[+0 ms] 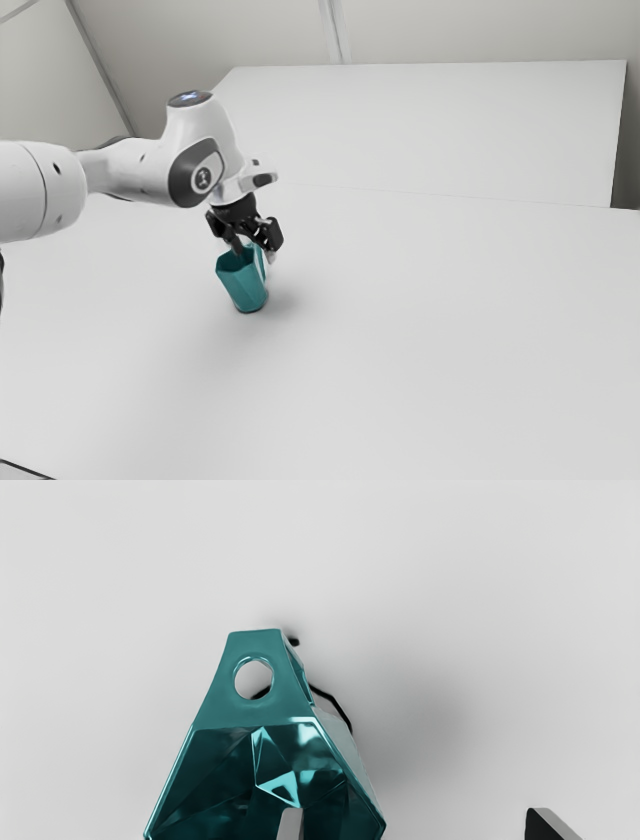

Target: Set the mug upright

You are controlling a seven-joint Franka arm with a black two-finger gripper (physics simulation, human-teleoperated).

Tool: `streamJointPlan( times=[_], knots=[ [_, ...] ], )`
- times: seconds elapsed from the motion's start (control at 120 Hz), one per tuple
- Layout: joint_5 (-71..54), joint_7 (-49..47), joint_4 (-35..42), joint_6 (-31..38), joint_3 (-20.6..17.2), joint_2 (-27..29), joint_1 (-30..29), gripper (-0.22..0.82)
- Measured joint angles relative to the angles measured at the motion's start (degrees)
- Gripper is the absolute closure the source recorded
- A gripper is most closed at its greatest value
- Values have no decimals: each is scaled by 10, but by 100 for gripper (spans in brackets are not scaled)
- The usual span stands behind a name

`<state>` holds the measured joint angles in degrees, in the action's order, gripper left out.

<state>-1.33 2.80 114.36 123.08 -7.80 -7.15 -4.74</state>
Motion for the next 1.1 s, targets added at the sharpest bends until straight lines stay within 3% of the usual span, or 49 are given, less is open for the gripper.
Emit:
streamJointPlan(
  times=[0.333, 0.558, 1.1],
  knots=[
    [7, 1, -188, -152, 4, -2, -8, 3],
    [2, 9, -264, -217, 6, -10, -11, 1],
    [4, 29, -290, -287, 12, -4, -11, 0]
  ],
)
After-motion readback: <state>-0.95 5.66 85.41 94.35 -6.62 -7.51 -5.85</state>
